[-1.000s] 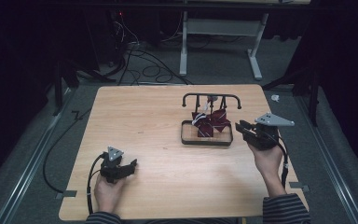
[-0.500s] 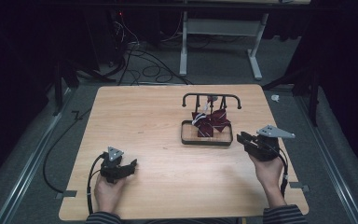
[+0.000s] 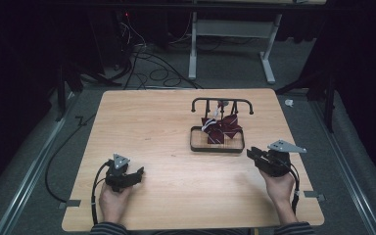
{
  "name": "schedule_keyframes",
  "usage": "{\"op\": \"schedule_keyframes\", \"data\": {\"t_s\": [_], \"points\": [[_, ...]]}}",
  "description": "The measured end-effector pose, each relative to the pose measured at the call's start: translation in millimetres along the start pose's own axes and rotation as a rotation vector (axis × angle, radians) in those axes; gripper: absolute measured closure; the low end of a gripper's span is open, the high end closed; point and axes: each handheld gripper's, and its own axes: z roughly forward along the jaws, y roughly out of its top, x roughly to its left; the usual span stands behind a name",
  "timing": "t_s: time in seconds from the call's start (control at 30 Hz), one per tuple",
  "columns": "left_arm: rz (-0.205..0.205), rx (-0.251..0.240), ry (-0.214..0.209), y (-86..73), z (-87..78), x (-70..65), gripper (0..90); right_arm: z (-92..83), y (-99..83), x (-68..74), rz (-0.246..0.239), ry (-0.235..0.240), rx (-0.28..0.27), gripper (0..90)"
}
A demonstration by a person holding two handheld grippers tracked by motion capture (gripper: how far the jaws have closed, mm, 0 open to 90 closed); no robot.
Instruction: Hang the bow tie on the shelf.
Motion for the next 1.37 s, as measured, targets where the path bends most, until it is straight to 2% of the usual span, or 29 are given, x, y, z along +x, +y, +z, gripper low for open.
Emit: {"op": "schedule_keyframes", "data": {"t_s": [0.53,0.83,0.97,1.0,1.03,1.2,1.37], "points": [[0.001,-0.001,0.002,0.0,0.1,-0.2,30.6,13.7,-23.9,4.4,0.017,0.013,0.053,73.6],[0.001,-0.001,0.002,0.0,0.2,-0.3,30.7,27.5,-38.1,8.0,0.018,0.012,0.113,71.7],[0.002,0.0,0.003,0.0,0.1,-0.3,30.6,33.1,-42.9,11.0,-0.012,-0.017,0.141,69.5],[0.002,0.0,0.003,0.0,0.1,-0.4,30.6,36.0,-45.2,13.4,-0.041,-0.04,0.162,68.9],[0.002,0.001,0.003,0.0,0.0,-0.4,30.6,37.6,-46.7,14.0,-0.05,-0.045,0.169,68.2],[0.004,0.002,0.003,-0.1,0.0,-0.6,30.6,40.0,-49.0,19.4,-0.11,-0.071,0.179,64.8],[0.002,0.002,0.002,-0.1,-0.1,-0.5,30.6,40.1,-49.1,19.7,-0.108,-0.07,0.179,62.6]]}}
